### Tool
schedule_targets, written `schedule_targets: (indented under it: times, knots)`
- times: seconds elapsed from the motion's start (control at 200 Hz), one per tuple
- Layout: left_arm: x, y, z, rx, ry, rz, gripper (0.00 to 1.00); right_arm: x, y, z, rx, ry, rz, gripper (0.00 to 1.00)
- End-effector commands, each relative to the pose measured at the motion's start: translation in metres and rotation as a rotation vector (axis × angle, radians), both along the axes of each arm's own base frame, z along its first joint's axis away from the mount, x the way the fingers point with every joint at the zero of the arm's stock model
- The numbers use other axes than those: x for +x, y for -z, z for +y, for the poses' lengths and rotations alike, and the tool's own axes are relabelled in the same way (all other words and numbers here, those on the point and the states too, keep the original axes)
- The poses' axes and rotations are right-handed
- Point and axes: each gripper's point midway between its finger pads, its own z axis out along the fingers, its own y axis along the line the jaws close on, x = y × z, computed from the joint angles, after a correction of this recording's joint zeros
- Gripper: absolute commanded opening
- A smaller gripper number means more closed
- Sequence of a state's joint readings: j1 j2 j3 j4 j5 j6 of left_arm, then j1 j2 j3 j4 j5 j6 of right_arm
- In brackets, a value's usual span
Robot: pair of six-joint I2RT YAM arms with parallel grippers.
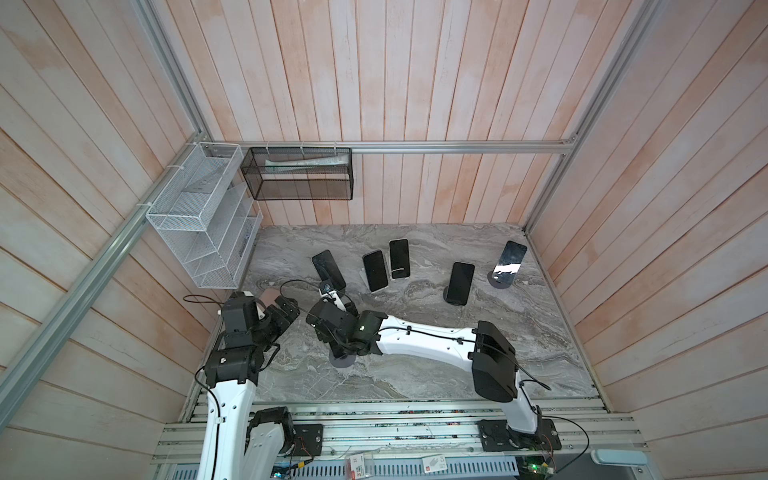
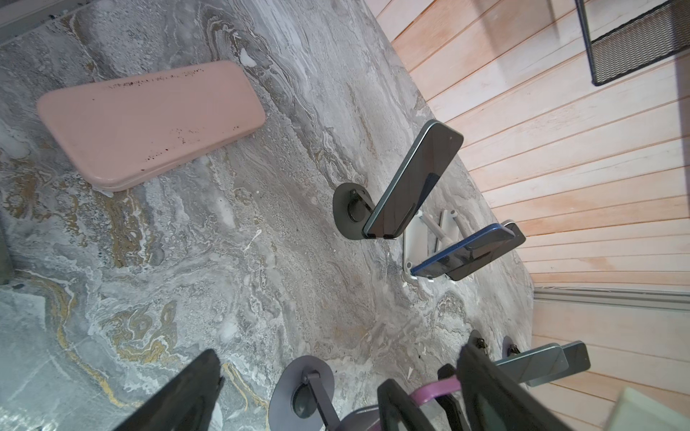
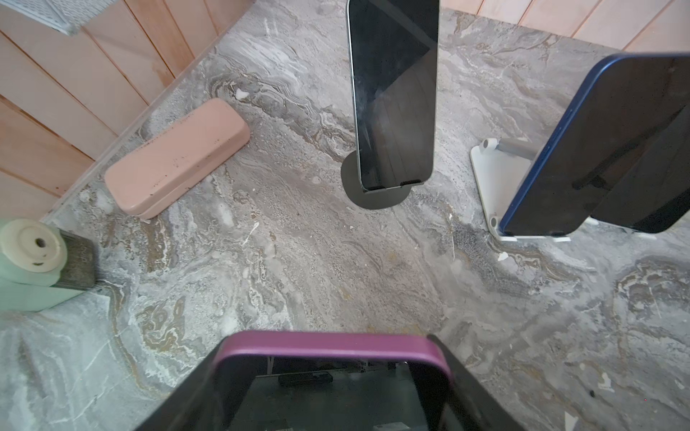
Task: Remove the phone from the phone stand
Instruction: 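Lift the purple-cased phone off its dark stand with the right gripper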
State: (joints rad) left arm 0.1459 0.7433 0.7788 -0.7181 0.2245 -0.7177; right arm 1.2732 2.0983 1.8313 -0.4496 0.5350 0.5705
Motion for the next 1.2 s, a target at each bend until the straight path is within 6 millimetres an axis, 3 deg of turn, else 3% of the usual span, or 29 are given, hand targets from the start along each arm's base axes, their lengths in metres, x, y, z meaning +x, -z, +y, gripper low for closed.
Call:
schedule_targets:
  times: [0.0, 0.13, 0.245, 0.38, 0.5, 0.595, 0.795, 1.0, 1.195]
  knots:
    - [0.006, -0.029, 0.003, 0.036, 0.010, -0.079, 1.00, 0.000, -0.044, -0.007, 0.062, 0.016, -0.064, 0.70]
    - [0.006, -0.042, 0.004, 0.054, 0.013, -0.107, 1.00, 0.001, -0.051, -0.013, 0.061, 0.025, -0.082, 0.70]
    - [0.007, -0.050, -0.011, 0.020, 0.090, -0.160, 1.00, 0.005, -0.064, -0.025, 0.056, 0.050, -0.117, 0.70]
    - [0.005, -0.069, -0.043, -0.054, 0.266, -0.298, 0.99, 0.013, -0.074, -0.051, 0.035, 0.099, -0.146, 0.70]
    - [-0.001, -0.093, -0.058, -0.084, 0.341, -0.413, 0.99, 0.027, -0.074, -0.087, 0.015, 0.166, -0.147, 0.70]
    - [-0.004, -0.103, -0.072, -0.123, 0.424, -0.457, 0.95, 0.037, -0.058, -0.118, 0.000, 0.215, -0.106, 0.69]
    - [-0.006, -0.090, -0.107, -0.147, 0.544, -0.446, 0.92, 0.049, -0.004, -0.174, -0.055, 0.317, 0.017, 0.68]
    - [0.000, -0.072, -0.142, -0.137, 0.613, -0.383, 0.90, 0.058, 0.039, -0.188, -0.095, 0.383, 0.106, 0.68]
    - [0.012, -0.053, -0.139, -0.156, 0.539, -0.334, 0.89, 0.083, 0.075, -0.200, -0.112, 0.444, 0.174, 0.68]
